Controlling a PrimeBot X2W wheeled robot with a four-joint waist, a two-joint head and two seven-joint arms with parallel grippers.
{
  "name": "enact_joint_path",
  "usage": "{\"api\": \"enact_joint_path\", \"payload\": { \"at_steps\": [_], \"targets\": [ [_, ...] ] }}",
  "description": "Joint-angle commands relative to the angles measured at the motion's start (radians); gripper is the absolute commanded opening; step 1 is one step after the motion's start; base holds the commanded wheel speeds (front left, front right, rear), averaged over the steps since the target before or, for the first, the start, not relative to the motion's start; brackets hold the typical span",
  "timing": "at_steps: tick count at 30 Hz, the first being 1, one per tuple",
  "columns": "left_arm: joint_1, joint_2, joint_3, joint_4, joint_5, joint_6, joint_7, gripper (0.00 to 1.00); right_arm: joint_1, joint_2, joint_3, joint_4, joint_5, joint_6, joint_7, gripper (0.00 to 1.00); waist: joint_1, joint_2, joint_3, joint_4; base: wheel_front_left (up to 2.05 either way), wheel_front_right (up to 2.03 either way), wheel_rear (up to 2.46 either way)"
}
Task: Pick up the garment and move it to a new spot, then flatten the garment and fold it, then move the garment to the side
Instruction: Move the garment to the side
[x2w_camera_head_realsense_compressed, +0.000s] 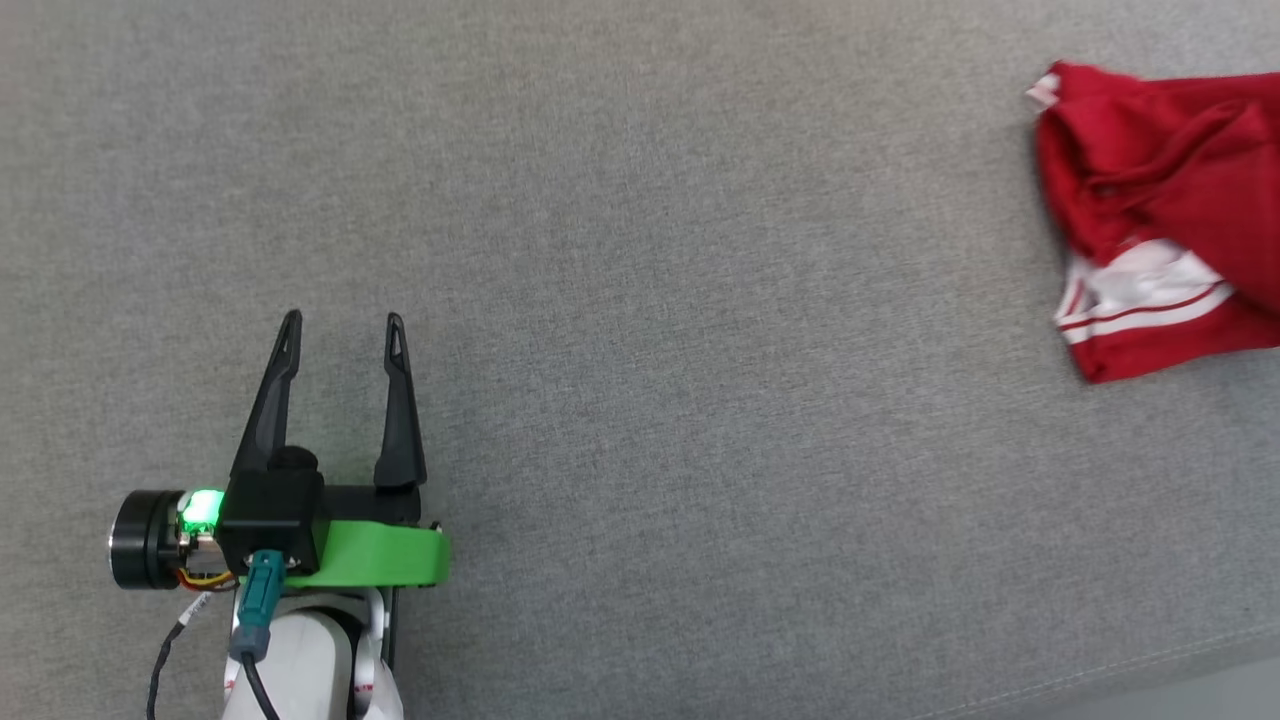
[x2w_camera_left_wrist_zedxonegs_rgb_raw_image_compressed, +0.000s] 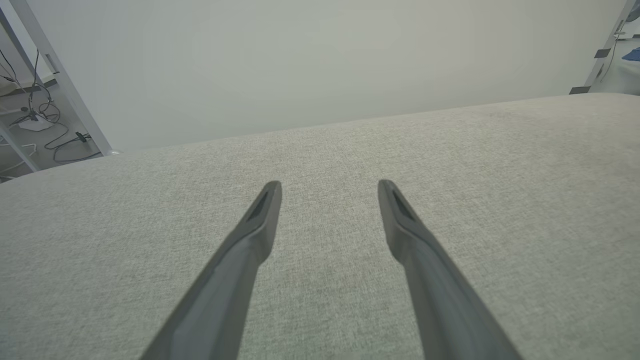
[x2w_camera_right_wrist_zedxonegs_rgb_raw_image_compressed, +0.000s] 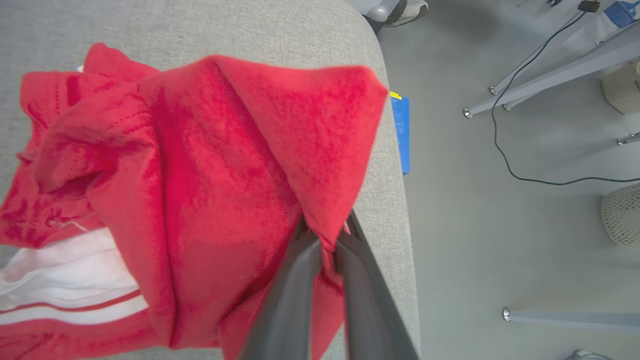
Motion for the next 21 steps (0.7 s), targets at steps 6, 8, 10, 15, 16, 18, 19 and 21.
{"api": "enact_joint_path", "payload": {
  "at_steps": [6,8,10,15,16,18,19,21],
  "targets": [
    [-0.029,0.011,0.004,-0.026,0.008,0.012,-0.006,1.00,-0.101,0.003,-0.062,0.182,-0.054,-0.002,-0.056,0.00,-0.0001,-0.0001,0.079,0.023,0.00,0.00,0.00],
    [-0.028,0.012,0.005,-0.030,0.007,0.015,-0.006,1.00,-0.125,0.010,-0.074,0.224,-0.072,-0.002,-0.077,0.00,-0.0001,-0.0001,0.085,0.023,0.00,0.00,0.00],
    [-0.028,0.014,0.006,-0.032,0.006,0.017,-0.006,1.00,-0.144,0.028,-0.084,0.259,-0.079,-0.002,-0.097,0.00,-0.0001,-0.0001,0.087,0.022,0.00,0.00,0.00],
    [-0.031,0.014,0.006,-0.027,0.001,0.022,-0.006,1.00,-0.176,0.060,-0.108,0.337,-0.114,-0.002,-0.169,1.00,-0.0001,-0.0001,0.079,0.021,0.00,0.00,0.00],
    [-0.031,0.013,0.005,-0.023,0.000,0.022,-0.006,1.00,-0.175,0.070,-0.108,0.357,-0.121,-0.002,-0.171,1.00,-0.0001,-0.0001,0.071,0.021,0.00,0.00,0.00],
    [-0.028,0.010,0.003,-0.018,-0.003,0.025,-0.006,1.00,-0.180,0.075,-0.116,0.379,-0.137,-0.002,-0.208,1.00,-0.0001,-0.0001,0.055,0.023,0.00,0.00,0.00],
    [-0.026,0.009,0.003,-0.016,-0.004,0.026,-0.006,1.00,-0.183,0.074,-0.120,0.388,-0.149,-0.002,-0.231,1.00,-0.0001,-0.0001,0.047,0.025,0.00,0.00,0.00],
    [-0.018,0.005,0.003,-0.011,-0.009,0.028,-0.006,1.00,-0.185,0.080,-0.131,0.399,-0.165,-0.002,-0.288,1.00,-0.0001,-0.0001,0.022,0.030,0.00,0.00,0.00]
  ]
}}
